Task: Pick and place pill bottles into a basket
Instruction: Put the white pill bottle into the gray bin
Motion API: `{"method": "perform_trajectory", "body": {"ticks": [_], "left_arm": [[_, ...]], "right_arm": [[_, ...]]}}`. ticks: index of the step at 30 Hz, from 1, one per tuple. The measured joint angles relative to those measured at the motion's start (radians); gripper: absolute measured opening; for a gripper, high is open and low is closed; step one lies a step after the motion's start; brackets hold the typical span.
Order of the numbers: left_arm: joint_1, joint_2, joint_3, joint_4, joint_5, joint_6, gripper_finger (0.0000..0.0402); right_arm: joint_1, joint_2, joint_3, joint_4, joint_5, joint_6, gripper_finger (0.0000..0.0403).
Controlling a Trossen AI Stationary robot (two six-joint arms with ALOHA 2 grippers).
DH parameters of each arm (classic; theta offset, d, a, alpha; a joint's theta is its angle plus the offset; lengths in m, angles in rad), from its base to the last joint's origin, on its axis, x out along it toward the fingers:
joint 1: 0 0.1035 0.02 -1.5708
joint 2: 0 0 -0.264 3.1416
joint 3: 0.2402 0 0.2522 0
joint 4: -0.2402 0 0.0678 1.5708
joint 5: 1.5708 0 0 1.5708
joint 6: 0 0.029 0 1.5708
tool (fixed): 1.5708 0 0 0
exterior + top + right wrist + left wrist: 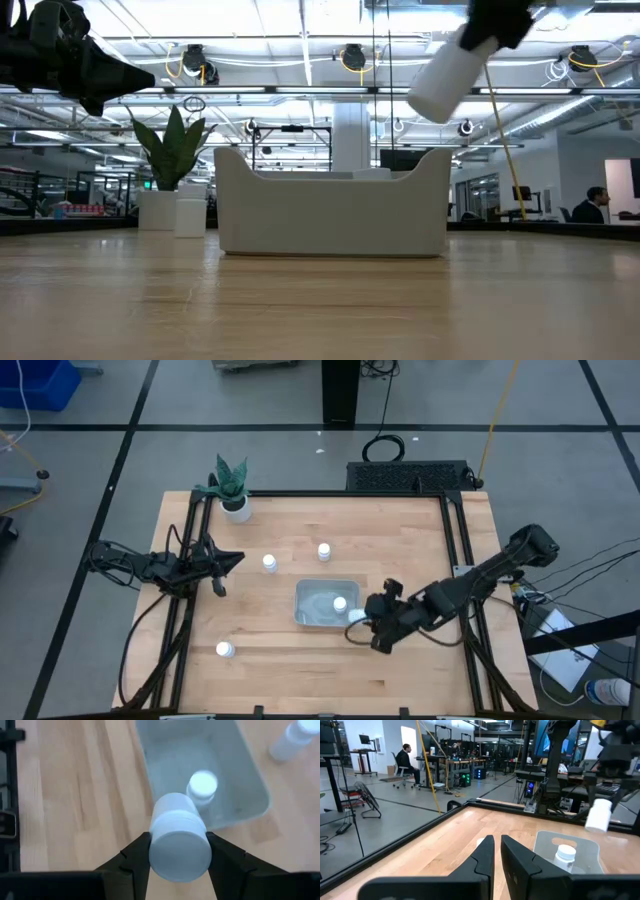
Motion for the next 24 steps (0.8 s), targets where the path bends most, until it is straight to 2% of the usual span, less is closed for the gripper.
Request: {"method": "perform_trajectory", "body": {"ticks": [2,10,24], "left_arm": [[0.0,0.0,0.0,0.0,0.0,0.0,0.0037],[0.0,0.0,0.0,-0.004,0.0,-0.002,0.0037],[0.0,0.0,0.0,-0.007,0.0,-0.001,0.0037]], "right_arm": [[-0.033,-0.003,0.0,0.019,-0.009,-0.047,0.0148],[-0.159,0.033,0.0,0.067,-0.167,-0.163,0.0148],[-0.197,0.034,0.001,0.159,-0.244,-0.237,0.0148]]}}
